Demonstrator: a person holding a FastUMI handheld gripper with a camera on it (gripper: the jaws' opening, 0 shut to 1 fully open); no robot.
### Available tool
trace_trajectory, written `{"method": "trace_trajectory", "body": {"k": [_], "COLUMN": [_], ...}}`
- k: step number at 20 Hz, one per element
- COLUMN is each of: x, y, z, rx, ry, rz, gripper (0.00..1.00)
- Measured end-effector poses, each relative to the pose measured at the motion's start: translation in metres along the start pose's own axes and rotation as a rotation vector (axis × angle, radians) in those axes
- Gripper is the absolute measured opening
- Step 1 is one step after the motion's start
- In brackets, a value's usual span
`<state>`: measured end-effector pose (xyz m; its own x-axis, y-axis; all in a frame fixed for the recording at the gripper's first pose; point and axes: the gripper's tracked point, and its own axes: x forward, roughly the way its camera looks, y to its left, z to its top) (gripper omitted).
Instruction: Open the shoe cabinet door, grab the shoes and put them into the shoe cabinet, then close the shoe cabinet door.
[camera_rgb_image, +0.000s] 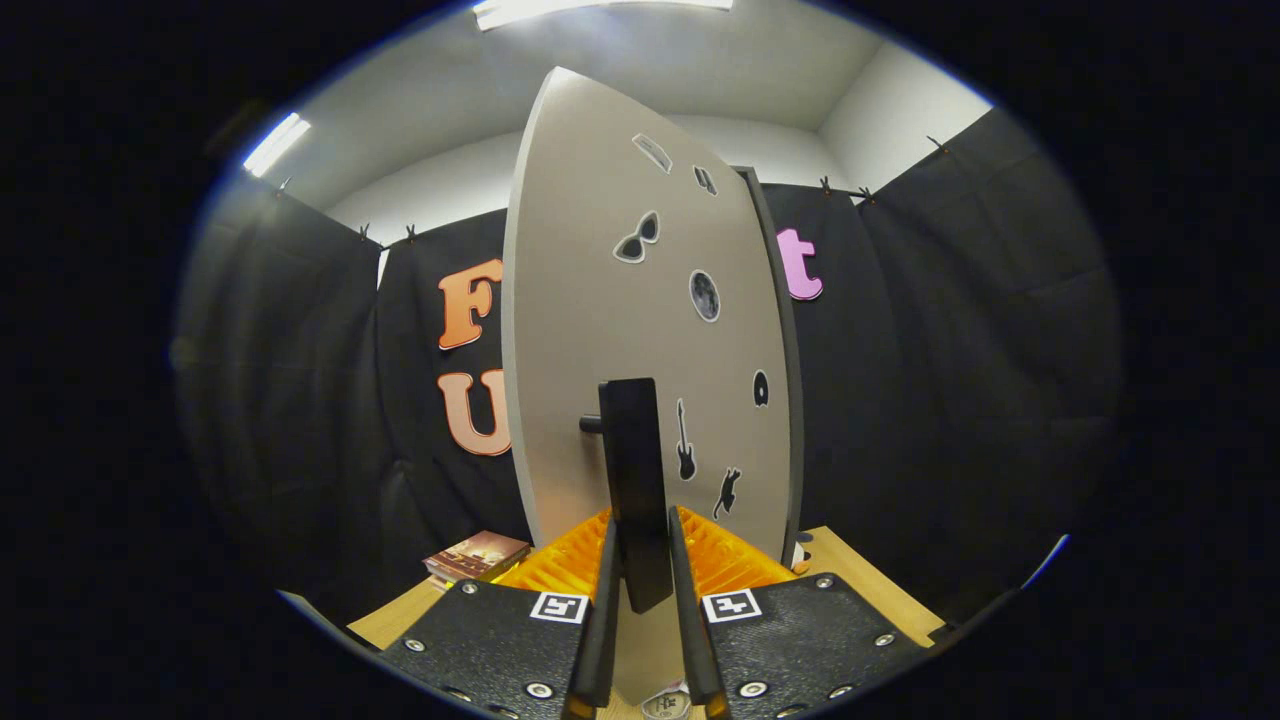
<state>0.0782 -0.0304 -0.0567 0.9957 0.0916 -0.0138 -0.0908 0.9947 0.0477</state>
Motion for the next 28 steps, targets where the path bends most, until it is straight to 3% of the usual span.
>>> {"method": "trace_trajectory", "body": {"k": [28], "x": [-0.045], "y": [-0.149], "z": [0.014], "rx": [-0.036], "ry": [0.003], "rz": [-0.174], "gripper": [0.25]}}
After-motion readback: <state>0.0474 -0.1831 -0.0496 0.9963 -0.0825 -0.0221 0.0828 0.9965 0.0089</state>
